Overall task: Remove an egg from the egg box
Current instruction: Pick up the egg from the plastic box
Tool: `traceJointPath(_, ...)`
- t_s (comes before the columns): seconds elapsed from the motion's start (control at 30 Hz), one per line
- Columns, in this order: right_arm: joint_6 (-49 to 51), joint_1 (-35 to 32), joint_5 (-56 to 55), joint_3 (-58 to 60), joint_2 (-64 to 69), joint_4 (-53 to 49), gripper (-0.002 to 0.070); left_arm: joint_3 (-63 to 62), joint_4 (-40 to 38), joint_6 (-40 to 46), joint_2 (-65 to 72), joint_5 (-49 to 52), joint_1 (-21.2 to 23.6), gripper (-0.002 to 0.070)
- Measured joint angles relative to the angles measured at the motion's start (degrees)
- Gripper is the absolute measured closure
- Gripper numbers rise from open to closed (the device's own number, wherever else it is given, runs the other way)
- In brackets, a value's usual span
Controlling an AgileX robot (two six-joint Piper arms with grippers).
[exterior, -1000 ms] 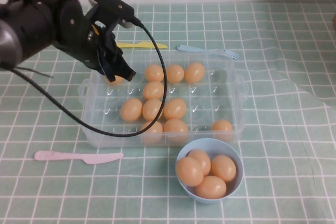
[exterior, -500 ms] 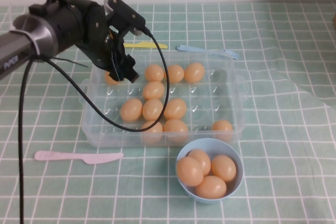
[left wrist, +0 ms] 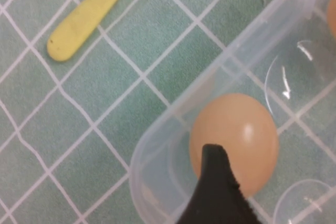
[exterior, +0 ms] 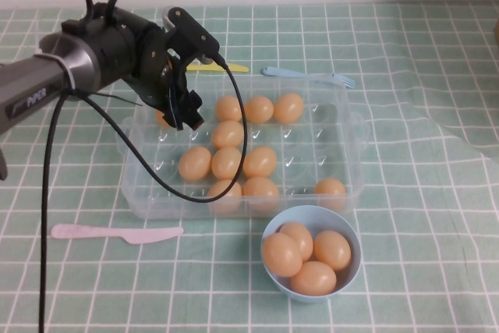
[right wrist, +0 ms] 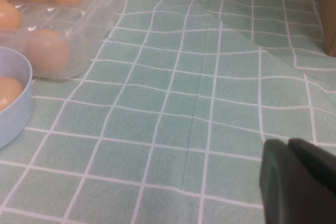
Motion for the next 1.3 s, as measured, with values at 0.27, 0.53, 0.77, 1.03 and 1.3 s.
traceJointPath(0.27, 0.0, 0.0, 0.0, 0.0, 0.0, 0.0, 0.0694, 0.0, 1.3, -0.7, 1.9, -0.6, 0.0, 0.0245)
traceJointPath(0.53, 0.0, 0.0, 0.0, 0.0, 0.0, 0.0, 0.0694, -0.2, 2.7, -2.8, 2.0, -2.2, 0.0, 0.0245)
traceJointPath(0.77, 0.0, 0.0, 0.0, 0.0, 0.0, 0.0, 0.0694, -0.3, 2.8, -3.4, 3.2, -2.6, 0.0, 0.0245)
traceJointPath(1.03, 0.0, 0.0, 0.0, 0.0, 0.0, 0.0, 0.0694, -0.3, 6.9, -5.6, 3.7, -3.4, 0.0, 0.0245)
traceJointPath(1.3, 0.0, 0.0, 0.0, 0.0, 0.0, 0.0, 0.0694, -0.3, 7.9, -6.1, 5.0, -4.0, 0.0, 0.0245)
